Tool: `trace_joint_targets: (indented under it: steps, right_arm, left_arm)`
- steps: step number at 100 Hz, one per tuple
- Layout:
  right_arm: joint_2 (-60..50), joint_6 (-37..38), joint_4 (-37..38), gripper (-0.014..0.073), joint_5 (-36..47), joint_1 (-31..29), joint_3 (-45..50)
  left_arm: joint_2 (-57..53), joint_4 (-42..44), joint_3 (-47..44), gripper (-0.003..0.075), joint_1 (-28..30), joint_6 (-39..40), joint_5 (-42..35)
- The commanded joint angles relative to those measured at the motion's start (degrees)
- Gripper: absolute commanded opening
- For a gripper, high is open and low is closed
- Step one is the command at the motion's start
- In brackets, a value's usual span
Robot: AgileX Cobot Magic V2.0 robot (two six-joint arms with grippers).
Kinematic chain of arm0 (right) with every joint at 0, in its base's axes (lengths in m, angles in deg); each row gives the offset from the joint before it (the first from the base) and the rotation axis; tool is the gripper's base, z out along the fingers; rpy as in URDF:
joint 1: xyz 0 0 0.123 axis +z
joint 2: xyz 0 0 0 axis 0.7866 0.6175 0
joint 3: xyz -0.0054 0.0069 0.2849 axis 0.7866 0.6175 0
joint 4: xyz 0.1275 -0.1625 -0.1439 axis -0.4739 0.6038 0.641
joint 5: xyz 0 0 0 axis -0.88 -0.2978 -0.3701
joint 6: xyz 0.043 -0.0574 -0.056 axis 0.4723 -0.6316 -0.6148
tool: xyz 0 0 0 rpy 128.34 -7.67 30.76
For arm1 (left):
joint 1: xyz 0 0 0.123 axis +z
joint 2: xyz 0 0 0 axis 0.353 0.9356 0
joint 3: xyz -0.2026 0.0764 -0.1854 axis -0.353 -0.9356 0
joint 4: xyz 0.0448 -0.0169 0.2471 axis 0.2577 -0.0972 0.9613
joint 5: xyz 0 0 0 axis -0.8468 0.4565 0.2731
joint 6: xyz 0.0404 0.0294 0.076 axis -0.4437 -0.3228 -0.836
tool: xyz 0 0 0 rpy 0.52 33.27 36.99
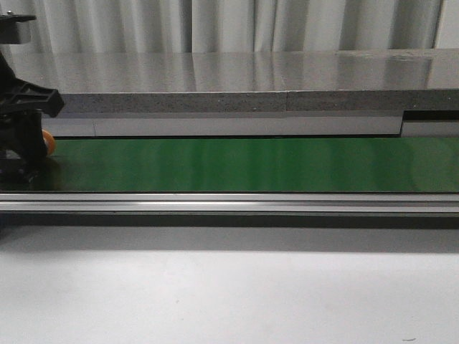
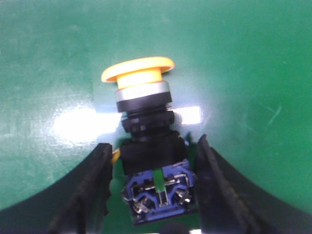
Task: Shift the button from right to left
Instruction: 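Grasp the switch with the left gripper and lift it off the belt, then lower the held switch into the blue tray and open the left gripper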
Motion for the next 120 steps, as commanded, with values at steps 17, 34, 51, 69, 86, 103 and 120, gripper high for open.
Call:
trace_joint_targets:
  steps: [17, 34, 51, 69, 86, 103, 120]
  right_arm:
    - [0.1, -0.6, -0.9, -0.0067, 3.6, 0.1, -1.5]
    - [0.1, -0.6, -0.9, -0.0067, 3.6, 0.1, -1.5]
    - [0.1, -0.6, -0.9, -0.0067, 3.6, 0.1, -1.5]
    - [0.1, -0.6, -0.9, -0.0067, 3.6, 0.1, -1.5]
    - [0.1, -0.6, -0.9, -0.0067, 3.6, 0.1, -1.5]
    - [0.1, -0.6, -0.9, -0.0067, 3.6, 0.1, -1.5]
    - [0.1, -0.6, -0.9, -0.0067, 3.6, 0.1, -1.5]
  left_arm:
    - [-7.3, 4.9, 2.2, 0.0139, 2.3, 0.1, -0.4]
    - [-8.8, 6.0, 3.9, 0.0139, 9.6, 0.1, 1.9]
    - [-8.4, 6.9, 4.2, 0.0139, 16.9, -3.8, 0.9]
    - [-7.0, 6.9, 4.2, 0.0139, 22.5, -9.1, -1.4]
    - [-4.8, 6.6, 4.2, 0.0139, 24.6, -10.3, -4.8]
    - [-1.2, 7.0, 4.2, 0.0139, 24.6, -11.0, -8.5]
    - [2.8, 7.3, 4.2, 0.0139, 24.6, -11.4, -10.1]
